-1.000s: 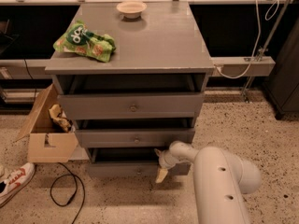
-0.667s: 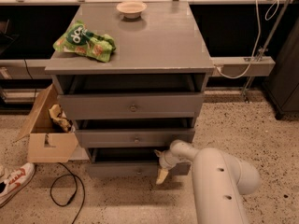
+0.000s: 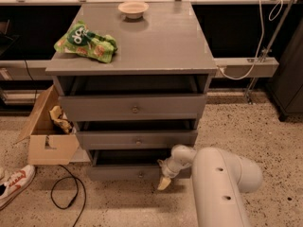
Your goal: Open bottom drawer
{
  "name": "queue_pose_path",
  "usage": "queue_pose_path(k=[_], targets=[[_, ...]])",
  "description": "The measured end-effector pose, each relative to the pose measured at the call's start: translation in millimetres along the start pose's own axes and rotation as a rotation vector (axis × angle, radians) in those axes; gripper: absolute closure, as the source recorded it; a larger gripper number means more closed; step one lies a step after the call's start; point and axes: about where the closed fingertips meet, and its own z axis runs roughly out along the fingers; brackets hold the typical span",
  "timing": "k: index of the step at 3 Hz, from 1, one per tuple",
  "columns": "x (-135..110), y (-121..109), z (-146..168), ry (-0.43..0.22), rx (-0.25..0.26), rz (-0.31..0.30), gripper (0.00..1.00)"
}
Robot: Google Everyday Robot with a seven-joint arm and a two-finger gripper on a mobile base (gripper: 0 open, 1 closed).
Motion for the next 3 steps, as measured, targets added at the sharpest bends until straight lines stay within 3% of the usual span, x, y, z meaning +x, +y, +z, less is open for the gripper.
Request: queue_pose_path(k=[1,3], targets=[[-1,8,-3,0.007,-0.022,0.012,0.57],[-3,14,-17,-0.004,-0.011,0.021,1.00]])
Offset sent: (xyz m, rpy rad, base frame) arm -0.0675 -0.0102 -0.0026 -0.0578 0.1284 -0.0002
